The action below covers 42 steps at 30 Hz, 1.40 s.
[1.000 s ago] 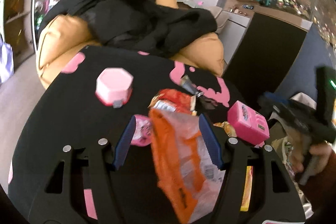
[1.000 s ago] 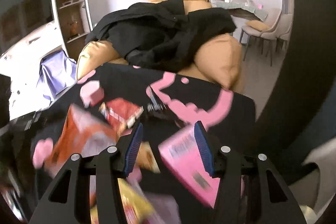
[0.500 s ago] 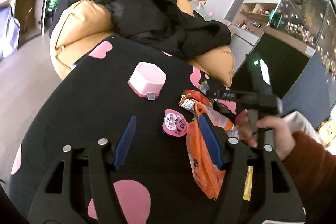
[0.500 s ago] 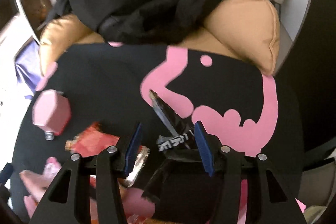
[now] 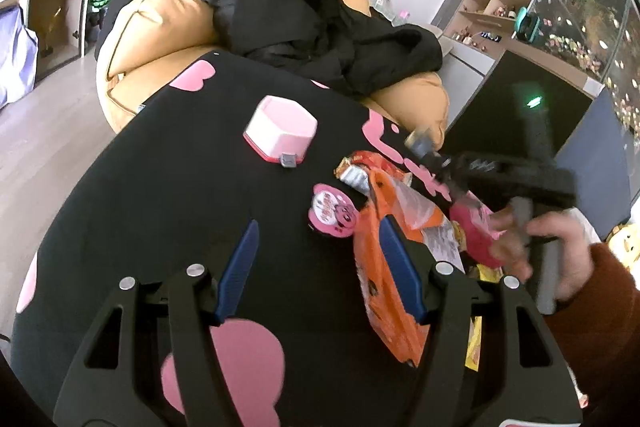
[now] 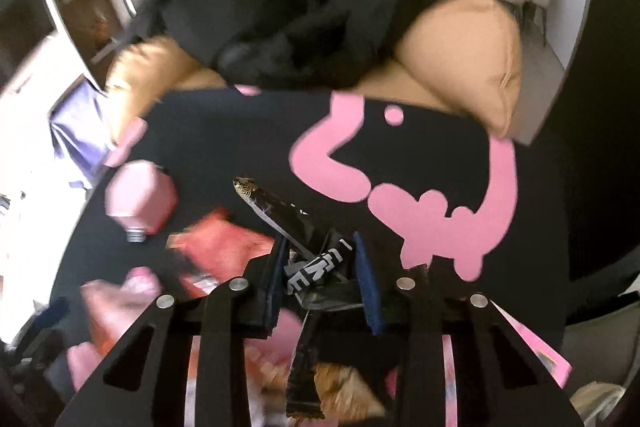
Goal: Collect trash
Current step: 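Grasp the black snack wrapper on the table with the right tool, then grasp the yellow Nabati wafer pack with the left tool while right holds black wrapper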
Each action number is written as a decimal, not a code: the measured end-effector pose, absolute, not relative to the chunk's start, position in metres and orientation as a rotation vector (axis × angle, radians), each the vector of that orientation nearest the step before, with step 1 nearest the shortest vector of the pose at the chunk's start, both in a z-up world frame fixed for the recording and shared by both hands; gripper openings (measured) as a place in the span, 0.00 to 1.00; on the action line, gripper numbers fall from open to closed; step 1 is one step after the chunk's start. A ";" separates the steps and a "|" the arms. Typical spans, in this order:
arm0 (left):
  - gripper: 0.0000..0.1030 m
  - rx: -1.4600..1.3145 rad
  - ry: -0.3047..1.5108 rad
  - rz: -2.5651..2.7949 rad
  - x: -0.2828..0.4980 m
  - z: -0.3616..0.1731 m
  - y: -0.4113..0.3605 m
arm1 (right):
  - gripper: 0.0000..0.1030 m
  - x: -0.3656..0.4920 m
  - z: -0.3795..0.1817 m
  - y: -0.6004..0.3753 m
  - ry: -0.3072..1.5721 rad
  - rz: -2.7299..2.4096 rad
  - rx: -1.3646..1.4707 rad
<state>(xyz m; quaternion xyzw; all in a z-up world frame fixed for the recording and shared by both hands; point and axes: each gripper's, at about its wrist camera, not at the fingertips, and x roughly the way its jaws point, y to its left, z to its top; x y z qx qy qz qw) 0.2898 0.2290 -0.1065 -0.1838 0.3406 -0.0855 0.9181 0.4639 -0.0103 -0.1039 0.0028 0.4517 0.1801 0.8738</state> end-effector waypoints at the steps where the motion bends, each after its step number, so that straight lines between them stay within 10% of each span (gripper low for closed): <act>1: 0.58 -0.375 0.704 -0.182 0.287 -0.107 0.226 | 0.31 0.452 -0.091 -0.017 0.912 0.393 0.023; 42: 0.58 -0.074 0.891 -0.247 0.265 -0.143 0.006 | 0.31 0.228 -0.092 -0.238 0.673 0.236 0.144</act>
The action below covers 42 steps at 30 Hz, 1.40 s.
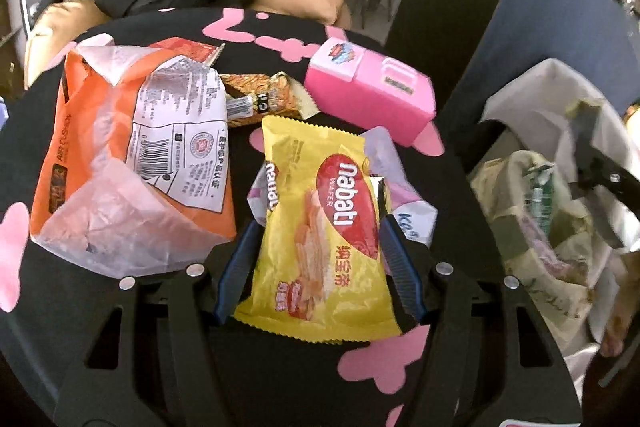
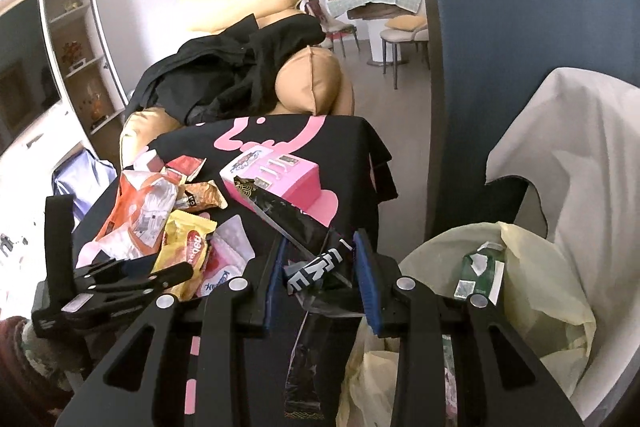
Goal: Collect trash
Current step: 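Grasp the yellow Nabati wafer pack with the left tool while right holds black wrapper, then drop the wafer pack into the bin with the left tool while right carries wrapper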
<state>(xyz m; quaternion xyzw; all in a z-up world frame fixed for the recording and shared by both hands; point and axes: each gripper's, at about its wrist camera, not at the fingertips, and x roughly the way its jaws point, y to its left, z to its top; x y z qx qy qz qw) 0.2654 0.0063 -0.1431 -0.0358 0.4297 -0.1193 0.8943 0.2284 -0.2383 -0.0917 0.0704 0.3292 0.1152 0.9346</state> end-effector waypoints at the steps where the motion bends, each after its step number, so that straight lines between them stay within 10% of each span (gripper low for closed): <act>1: 0.58 -0.077 0.894 -0.251 0.265 -0.143 0.006 | 0.31 0.227 -0.092 -0.238 0.674 0.239 0.141; 9: 0.18 -0.064 0.879 -0.281 0.247 -0.131 0.017 | 0.31 0.219 -0.088 -0.228 0.676 0.264 0.127; 42: 0.16 -0.077 0.540 -0.423 0.160 0.024 -0.016 | 0.31 0.131 -0.006 -0.253 0.428 0.270 -0.022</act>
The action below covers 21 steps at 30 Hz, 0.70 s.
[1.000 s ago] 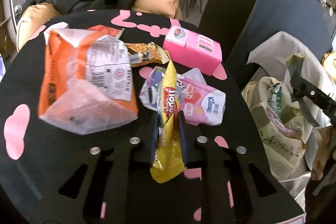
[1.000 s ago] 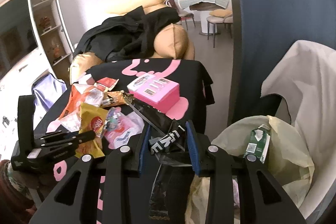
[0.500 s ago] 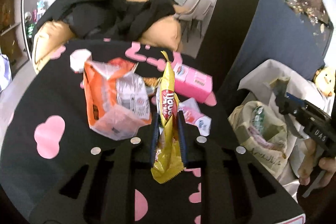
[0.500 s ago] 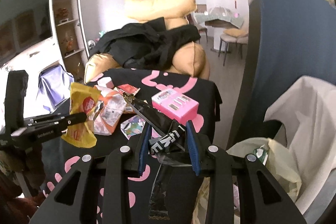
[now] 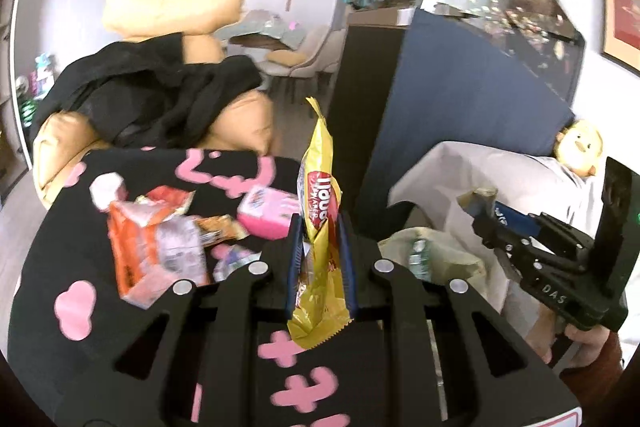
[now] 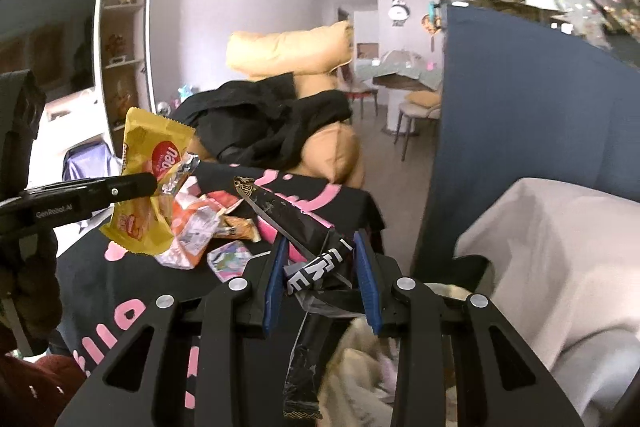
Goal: Collect trash
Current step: 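Drop the wafer pack into the bin with the left tool while right carries wrapper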
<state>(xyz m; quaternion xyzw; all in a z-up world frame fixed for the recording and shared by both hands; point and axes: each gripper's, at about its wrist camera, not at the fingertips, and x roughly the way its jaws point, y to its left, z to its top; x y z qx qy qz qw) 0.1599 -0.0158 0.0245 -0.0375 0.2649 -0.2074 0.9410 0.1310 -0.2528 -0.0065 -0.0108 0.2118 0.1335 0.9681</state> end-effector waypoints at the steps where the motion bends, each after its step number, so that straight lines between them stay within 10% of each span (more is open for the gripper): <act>1: 0.16 -0.073 0.539 -0.440 0.159 0.026 -0.024 | 0.31 0.128 -0.005 -0.261 0.420 0.256 -0.019; 21: 0.17 -0.063 0.718 -0.731 0.192 -0.032 -0.181 | 0.31 0.102 -0.013 -0.415 0.386 -0.019 0.118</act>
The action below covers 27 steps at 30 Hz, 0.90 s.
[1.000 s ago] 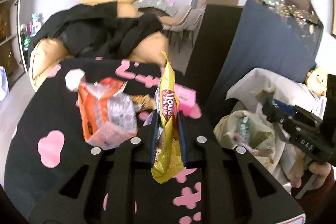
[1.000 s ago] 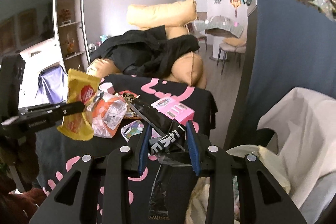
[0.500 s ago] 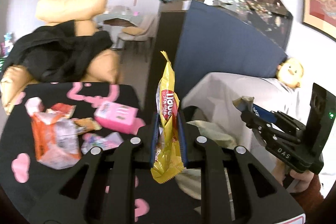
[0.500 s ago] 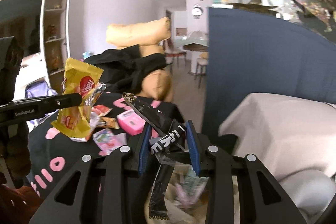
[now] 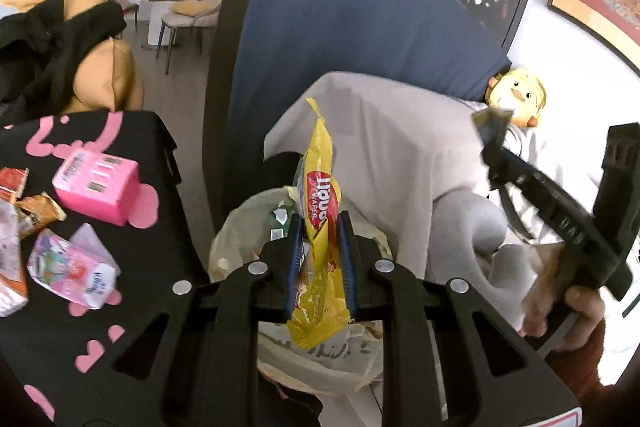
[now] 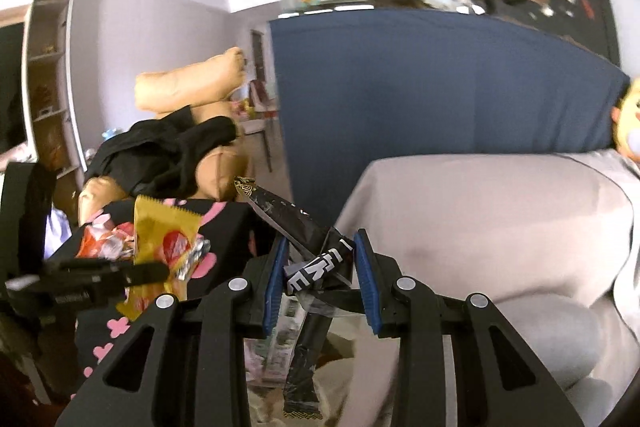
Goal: Collect trash
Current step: 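Drop the wafer pack into the bin with the left tool while right carries wrapper, then lower the black wrapper into the bin and open the right tool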
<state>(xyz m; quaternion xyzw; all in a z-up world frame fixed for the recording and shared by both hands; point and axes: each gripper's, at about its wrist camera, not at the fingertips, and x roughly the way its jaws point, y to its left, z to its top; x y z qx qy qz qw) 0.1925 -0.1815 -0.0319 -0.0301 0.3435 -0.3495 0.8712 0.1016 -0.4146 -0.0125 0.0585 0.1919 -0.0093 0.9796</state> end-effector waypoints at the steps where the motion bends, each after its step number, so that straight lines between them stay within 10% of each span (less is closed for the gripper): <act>1: 0.17 -0.057 0.729 -0.728 0.194 -0.038 -0.186 | 0.31 0.101 -0.015 -0.421 0.390 -0.027 0.128; 13: 0.17 0.050 0.726 -0.744 0.219 -0.082 -0.248 | 0.31 0.115 -0.034 -0.429 0.432 -0.050 0.142; 18: 0.40 0.069 0.746 -0.747 0.233 -0.100 -0.261 | 0.31 0.124 -0.038 -0.431 0.447 -0.055 0.165; 27: 0.45 -0.005 0.820 -0.622 0.241 -0.085 -0.196 | 0.31 0.145 -0.060 -0.415 0.483 0.054 0.267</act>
